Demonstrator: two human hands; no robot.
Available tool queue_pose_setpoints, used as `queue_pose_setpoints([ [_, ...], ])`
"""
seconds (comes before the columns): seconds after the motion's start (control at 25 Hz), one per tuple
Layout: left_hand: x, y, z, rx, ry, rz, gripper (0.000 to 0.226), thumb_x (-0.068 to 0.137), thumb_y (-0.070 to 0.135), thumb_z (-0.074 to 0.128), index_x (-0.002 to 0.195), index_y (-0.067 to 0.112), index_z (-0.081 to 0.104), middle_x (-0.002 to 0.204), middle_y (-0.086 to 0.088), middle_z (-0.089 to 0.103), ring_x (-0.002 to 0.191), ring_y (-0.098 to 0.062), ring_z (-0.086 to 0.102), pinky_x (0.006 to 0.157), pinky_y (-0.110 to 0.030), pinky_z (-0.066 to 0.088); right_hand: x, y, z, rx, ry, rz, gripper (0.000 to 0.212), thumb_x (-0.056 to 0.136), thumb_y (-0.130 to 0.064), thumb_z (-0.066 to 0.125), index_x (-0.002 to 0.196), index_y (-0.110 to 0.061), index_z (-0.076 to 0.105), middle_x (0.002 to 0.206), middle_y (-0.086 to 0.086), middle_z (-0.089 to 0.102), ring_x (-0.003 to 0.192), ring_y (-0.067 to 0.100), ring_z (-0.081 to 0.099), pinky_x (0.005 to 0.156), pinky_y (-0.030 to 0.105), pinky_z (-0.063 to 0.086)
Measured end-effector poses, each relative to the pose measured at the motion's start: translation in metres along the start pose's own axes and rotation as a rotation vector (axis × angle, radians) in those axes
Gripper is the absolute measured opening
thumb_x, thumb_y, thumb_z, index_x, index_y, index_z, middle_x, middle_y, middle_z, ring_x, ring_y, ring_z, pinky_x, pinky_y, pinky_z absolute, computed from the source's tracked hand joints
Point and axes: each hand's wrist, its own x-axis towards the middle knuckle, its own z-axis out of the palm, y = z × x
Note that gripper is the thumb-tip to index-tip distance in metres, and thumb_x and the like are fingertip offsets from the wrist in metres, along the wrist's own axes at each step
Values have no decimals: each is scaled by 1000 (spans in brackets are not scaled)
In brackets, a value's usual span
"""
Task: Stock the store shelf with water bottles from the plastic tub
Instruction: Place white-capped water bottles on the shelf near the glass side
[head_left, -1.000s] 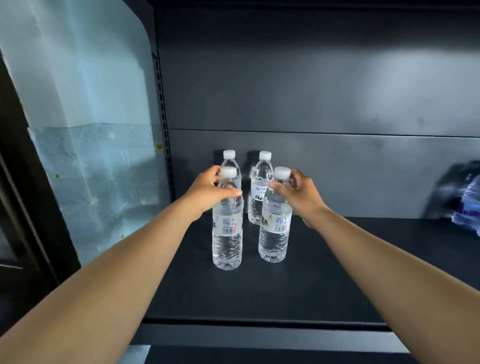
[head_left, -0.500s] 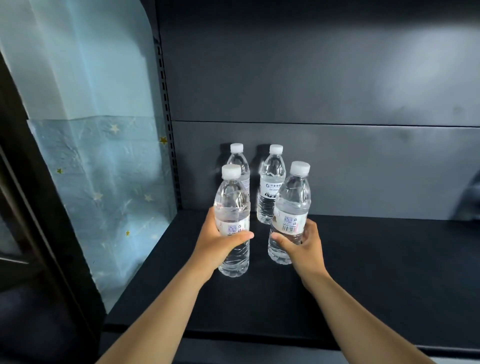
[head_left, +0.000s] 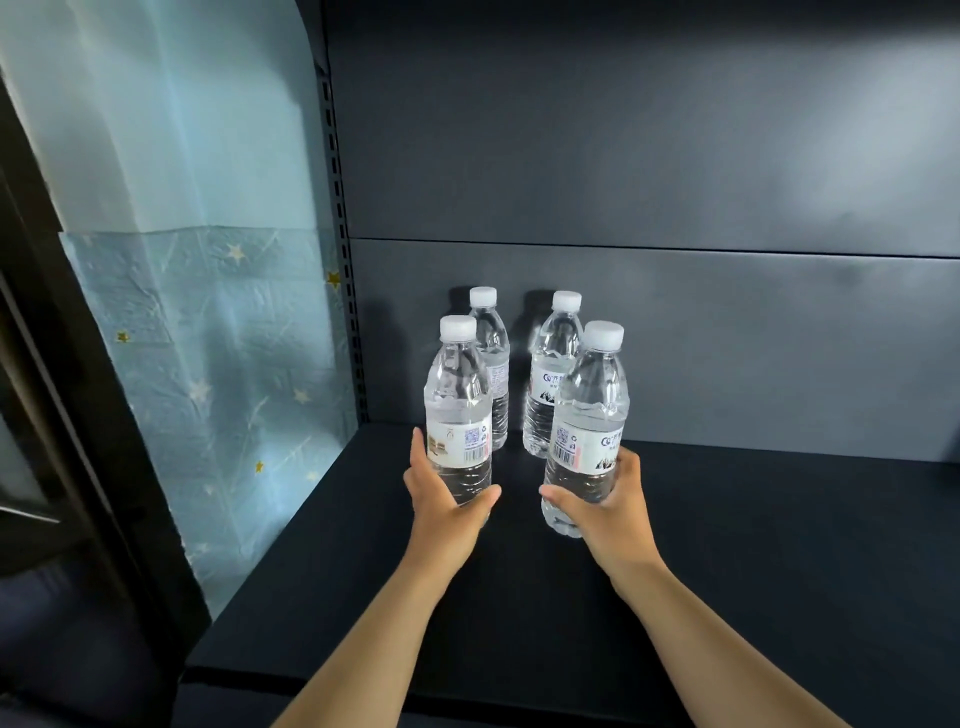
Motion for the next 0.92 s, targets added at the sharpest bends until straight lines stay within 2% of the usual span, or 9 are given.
queue_pose_setpoints([
  [0.08, 8, -6, -2, -123, -49, -34, 95, 84, 11, 63, 149, 34, -2, 143, 11, 28, 125, -5, 36, 101, -24, 33, 4, 0, 0, 27, -19, -4, 81, 55, -35, 90, 119, -33, 40, 109, 9, 58, 90, 23, 60, 77, 33, 48],
  [0.16, 10, -8, -4, -154, -86, -44, 82, 87, -1, 54, 148, 33, 11, 143, 6, 40, 122, -8, 45, 99, -27, 35, 4, -2, -3, 166, -76, 12, 69, 68, -13, 80, 124, -27, 43, 113, 1, 60, 100, 16, 62, 82, 25, 48],
  [0.32, 10, -11, 1, 153, 6, 31, 76, 72, 20, 73, 130, 48, 33, 122, 14, 40, 123, -11, 41, 107, -39, 36, 4, -3, -5, 199, -95, -51, 62, 74, 0, 75, 126, -23, 50, 110, -4, 69, 100, 10, 66, 82, 24, 50],
  [0.44, 9, -8, 2, 114, -48, 51, 70, 73, 18, 73, 114, 58, 33, 119, 18, 37, 120, -5, 41, 98, -26, 40, 3, -5, -2, 160, -76, -66, 65, 72, -4, 79, 125, -25, 49, 111, -8, 67, 94, -1, 66, 75, 18, 53],
  [0.52, 10, -8, 0, 22, -122, 38, 75, 80, 5, 65, 128, 51, 31, 130, 14, 45, 116, -1, 48, 86, -17, 42, 2, -5, -3, 231, -114, -79, 63, 69, -5, 73, 126, -23, 50, 113, -6, 66, 97, -1, 65, 72, 14, 52],
  [0.6, 10, -9, 1, 30, -101, 60, 80, 79, 5, 68, 139, 40, 27, 131, 13, 47, 114, -1, 51, 87, -17, 41, 2, -7, -6, 248, -127, -86, 61, 68, -6, 68, 124, -23, 52, 113, -6, 67, 101, 2, 64, 75, 16, 52],
  [0.76, 12, -11, 3, 181, 26, 81, 77, 67, 24, 80, 127, 38, 34, 123, 10, 37, 119, -6, 39, 99, -27, 37, 5, -5, -1, 94, -25, -98, 65, 70, -7, 81, 123, -27, 48, 115, -11, 63, 104, -3, 60, 84, 21, 50],
  [0.84, 13, -11, 2, 81, -31, 50, 68, 75, 17, 74, 123, 40, 32, 125, 11, 44, 114, -2, 46, 94, -22, 40, 7, -3, 1, 35, -2, -91, 74, 67, -12, 84, 128, -25, 45, 120, -11, 58, 109, -2, 56, 91, 24, 48],
  [0.92, 13, -11, 1, 55, -97, 42, 70, 79, 5, 68, 127, 39, 30, 122, 13, 53, 105, 3, 54, 81, -15, 42, 7, -1, 0, 84, -9, -81, 71, 70, -10, 81, 130, -25, 45, 123, -9, 57, 108, -1, 58, 94, 27, 48],
])
